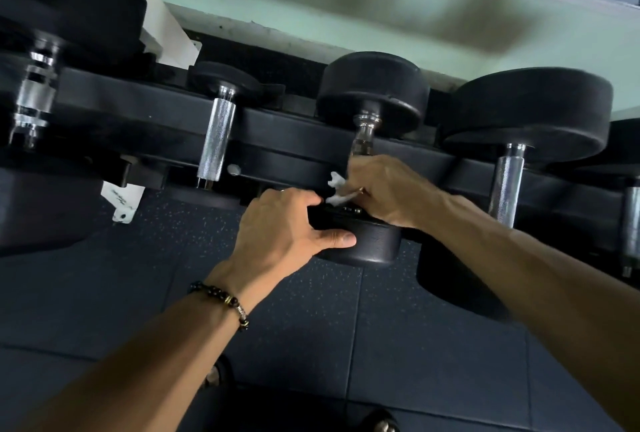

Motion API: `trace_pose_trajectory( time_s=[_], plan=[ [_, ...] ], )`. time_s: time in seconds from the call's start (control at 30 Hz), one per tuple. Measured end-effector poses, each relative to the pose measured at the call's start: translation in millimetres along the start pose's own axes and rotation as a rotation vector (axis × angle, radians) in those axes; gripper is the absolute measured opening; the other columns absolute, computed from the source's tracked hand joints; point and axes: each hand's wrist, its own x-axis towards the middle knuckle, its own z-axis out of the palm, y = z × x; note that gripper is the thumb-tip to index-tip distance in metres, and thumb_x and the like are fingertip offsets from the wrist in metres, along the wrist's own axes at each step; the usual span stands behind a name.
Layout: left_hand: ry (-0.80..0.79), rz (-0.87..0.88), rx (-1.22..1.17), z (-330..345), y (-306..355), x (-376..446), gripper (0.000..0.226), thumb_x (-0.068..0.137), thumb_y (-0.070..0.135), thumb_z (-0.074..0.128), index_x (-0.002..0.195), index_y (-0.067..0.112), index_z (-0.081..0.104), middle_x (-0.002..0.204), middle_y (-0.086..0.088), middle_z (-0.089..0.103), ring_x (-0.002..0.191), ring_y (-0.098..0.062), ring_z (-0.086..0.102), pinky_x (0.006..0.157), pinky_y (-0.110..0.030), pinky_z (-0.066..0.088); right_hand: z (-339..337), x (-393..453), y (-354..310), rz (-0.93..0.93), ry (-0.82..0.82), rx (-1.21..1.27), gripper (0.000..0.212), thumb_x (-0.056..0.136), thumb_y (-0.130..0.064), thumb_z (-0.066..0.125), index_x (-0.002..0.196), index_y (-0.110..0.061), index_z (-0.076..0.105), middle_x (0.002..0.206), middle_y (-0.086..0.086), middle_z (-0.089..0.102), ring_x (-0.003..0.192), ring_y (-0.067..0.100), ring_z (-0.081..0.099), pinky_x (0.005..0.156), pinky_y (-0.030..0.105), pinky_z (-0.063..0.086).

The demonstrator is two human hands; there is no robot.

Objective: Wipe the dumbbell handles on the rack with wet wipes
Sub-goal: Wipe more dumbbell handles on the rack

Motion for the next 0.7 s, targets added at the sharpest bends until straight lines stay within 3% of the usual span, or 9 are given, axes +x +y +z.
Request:
trace_pose_trajectory(
  time_s=[0.07,0.1,0.17,0.23,0.4,0.5,0.57,0.6,0.7],
  plan=[
    [0.002,-0.001,-0.015,0,0,-1,0.078,0.059,0.074,0.072,0.113,0.018,0.07,0.103,-0.004,0.074,0.101,-0.023,0.067,0.091,-0.039,0.052,-11,3,0,-0.009,-0.09,0.006,0.017,0.092,-0.019,0.064,0.103,-0.024,0.077,0.089,-0.006,0.058,0.087,0.021,0.062,0.076,0.038,0.052],
    [0.0,-0.004,-0.019,1,0,0,0.08,0.059,0.074,0.072,0.116,0.018,0.069,0.108,-0.005,0.073,0.104,-0.023,0.066,0.093,-0.038,0.051,-14,6,1,0.006,-0.054,0.008,0.019,0.094,-0.025,0.06,0.101,-0.022,0.077,0.091,-0.003,0.061,0.088,0.022,0.063,0.078,0.04,0.053],
    [0.002,-0.005,-0.012,1,0,0,0.085,0.06,0.074,0.072,0.124,0.018,0.066,0.117,-0.004,0.071,0.112,-0.022,0.064,0.097,-0.036,0.048,-16,8,0,0.102,0.159,-0.007,0.03,0.096,-0.034,0.053,0.103,-0.018,0.077,0.097,0.002,0.065,0.089,0.027,0.066,0.081,0.041,0.054],
    [0.001,-0.006,-0.004,2,0,0,0.087,0.06,0.074,0.072,0.127,0.019,0.064,0.121,-0.002,0.069,0.114,-0.021,0.062,0.098,-0.035,0.046,-10,5,0,0.163,0.3,-0.022,0.023,0.095,-0.026,0.057,0.107,-0.02,0.077,0.098,0.002,0.064,0.088,0.028,0.067,0.079,0.037,0.054],
    [0.015,0.003,-0.02,1,1,-1,0.077,0.061,0.071,0.074,0.116,0.018,0.069,0.107,-0.004,0.073,0.104,-0.023,0.066,0.091,-0.037,0.051,-13,0,-8,0.039,-0.127,-0.031,0.026,0.093,-0.016,0.062,0.112,-0.03,0.073,0.099,-0.006,0.06,0.099,0.021,0.06,0.081,0.041,0.051],
    [-0.005,-0.01,-0.017,1,0,-2,0.085,0.062,0.071,0.073,0.128,0.018,0.063,0.124,-0.004,0.067,0.121,-0.023,0.058,0.101,-0.036,0.044,-16,8,-1,0.125,0.139,-0.142,0.028,0.098,-0.036,0.051,0.111,-0.025,0.073,0.105,-0.003,0.063,0.098,0.027,0.065,0.078,0.042,0.055],
    [-0.012,-0.012,-0.012,2,0,-2,0.088,0.062,0.071,0.072,0.132,0.019,0.06,0.13,-0.004,0.064,0.127,-0.023,0.053,0.105,-0.036,0.04,-10,9,5,0.26,0.402,-0.097,0.026,0.097,-0.031,0.055,0.111,-0.022,0.075,0.106,0.001,0.068,0.092,0.031,0.068,0.076,0.044,0.057],
    [-0.007,-0.008,-0.009,3,-1,-1,0.089,0.062,0.072,0.072,0.132,0.019,0.06,0.13,-0.004,0.064,0.127,-0.023,0.053,0.106,-0.037,0.04,-5,7,6,0.268,0.446,-0.041,0.026,0.096,-0.031,0.056,0.109,-0.019,0.075,0.104,0.002,0.07,0.09,0.03,0.069,0.076,0.043,0.058],
    [-0.001,-0.007,-0.008,4,-3,1,0.086,0.061,0.074,0.072,0.127,0.019,0.064,0.121,-0.003,0.069,0.118,-0.024,0.06,0.102,-0.039,0.045,12,-8,2,0.181,0.251,0.136,0.02,0.091,-0.028,0.067,0.102,-0.014,0.076,0.096,0.005,0.072,0.085,0.022,0.07,0.075,0.032,0.057]
  ],
)
